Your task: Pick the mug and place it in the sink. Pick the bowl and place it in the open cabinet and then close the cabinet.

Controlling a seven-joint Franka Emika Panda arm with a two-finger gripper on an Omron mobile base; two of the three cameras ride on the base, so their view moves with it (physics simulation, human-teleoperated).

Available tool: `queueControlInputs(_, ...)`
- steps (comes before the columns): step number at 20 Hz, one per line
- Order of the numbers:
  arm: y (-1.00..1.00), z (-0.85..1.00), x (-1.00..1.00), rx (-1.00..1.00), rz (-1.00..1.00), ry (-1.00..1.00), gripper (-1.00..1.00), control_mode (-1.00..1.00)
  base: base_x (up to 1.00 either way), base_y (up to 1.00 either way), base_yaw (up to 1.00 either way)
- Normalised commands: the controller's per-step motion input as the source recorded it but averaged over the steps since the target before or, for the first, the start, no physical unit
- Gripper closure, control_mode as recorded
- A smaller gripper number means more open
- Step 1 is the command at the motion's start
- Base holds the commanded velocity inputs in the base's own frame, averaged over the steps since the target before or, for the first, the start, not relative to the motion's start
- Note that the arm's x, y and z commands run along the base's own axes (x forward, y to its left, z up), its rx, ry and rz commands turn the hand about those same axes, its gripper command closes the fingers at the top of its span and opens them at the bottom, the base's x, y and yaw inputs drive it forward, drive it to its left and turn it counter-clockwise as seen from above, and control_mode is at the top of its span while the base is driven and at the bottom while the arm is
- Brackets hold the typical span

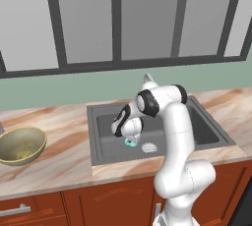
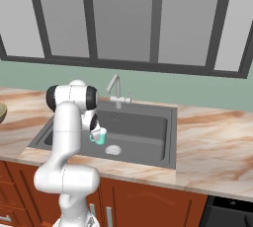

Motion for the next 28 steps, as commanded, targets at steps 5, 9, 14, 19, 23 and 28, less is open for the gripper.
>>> queueControlInputs(5, 0.0, 0.36, 0.0, 0.0, 0.0, 0.0, -1.0, -1.0, 0.0, 0.0, 0.0)
queueControlInputs(9, 0.0, 0.61, 0.0, 0.0, 0.0, 0.01, -1.0, -1.0, 0.0, 0.0, 0.0)
queueControlInputs(14, 0.0, 0.6, 0.0, -0.01, 0.0, 0.01, -1.0, -1.0, 0.0, 0.0, 0.0)
queueControlInputs(19, 0.01, 0.63, 0.0, -0.02, 0.0, 0.02, -1.0, -1.0, 0.0, 0.0, 0.0)
queueControlInputs(23, 0.01, 0.75, -0.09, -0.04, 0.0, 0.0, -1.0, -1.0, 0.0, 0.0, 0.0)
queueControlInputs(28, 0.14, 0.72, -0.21, -0.08, 0.03, 0.01, -1.0, -1.0, 0.0, 0.0, 0.0)
